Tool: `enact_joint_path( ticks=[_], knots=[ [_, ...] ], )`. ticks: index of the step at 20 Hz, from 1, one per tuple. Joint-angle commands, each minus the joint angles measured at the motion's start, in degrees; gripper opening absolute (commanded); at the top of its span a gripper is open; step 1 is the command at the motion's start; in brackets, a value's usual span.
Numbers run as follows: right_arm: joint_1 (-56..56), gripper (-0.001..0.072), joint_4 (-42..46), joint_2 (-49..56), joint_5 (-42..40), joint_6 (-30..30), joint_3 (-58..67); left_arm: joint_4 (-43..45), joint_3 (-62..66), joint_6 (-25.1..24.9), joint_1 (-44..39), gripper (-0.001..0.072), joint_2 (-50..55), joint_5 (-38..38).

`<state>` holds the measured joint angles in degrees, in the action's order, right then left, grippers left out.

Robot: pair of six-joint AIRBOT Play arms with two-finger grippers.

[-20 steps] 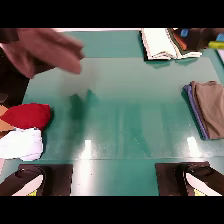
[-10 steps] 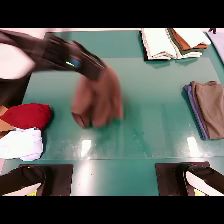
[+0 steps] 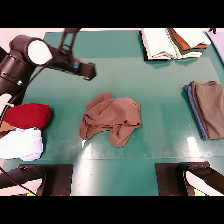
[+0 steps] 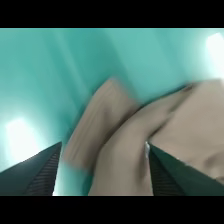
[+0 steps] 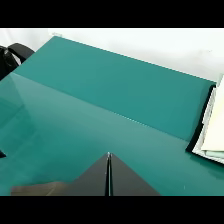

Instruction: Fold the shirts.

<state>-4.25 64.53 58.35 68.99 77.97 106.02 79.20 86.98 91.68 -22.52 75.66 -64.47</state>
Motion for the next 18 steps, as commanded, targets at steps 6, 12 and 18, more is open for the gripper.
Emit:
enact_joint_path(
  ticks=[6,12,18],
  knots=[
    [0.04,0.0019,0.07,0.04,0.70,0.00,0.04,-9.11,-25.05,-1.77,8.37,0.0620,-0.59,-3.21],
    [0.04,0.0019,0.04,0.35,0.68,0.00,-0.07,-12.72,-36.39,-3.69,8.33,0.0621,-3.08,-0.68],
    [0.04,0.0019,-0.07,2.05,2.67,0.00,-0.07,-24.11,-42.64,-9.49,8.33,0.0397,-3.04,5.09]
  ],
)
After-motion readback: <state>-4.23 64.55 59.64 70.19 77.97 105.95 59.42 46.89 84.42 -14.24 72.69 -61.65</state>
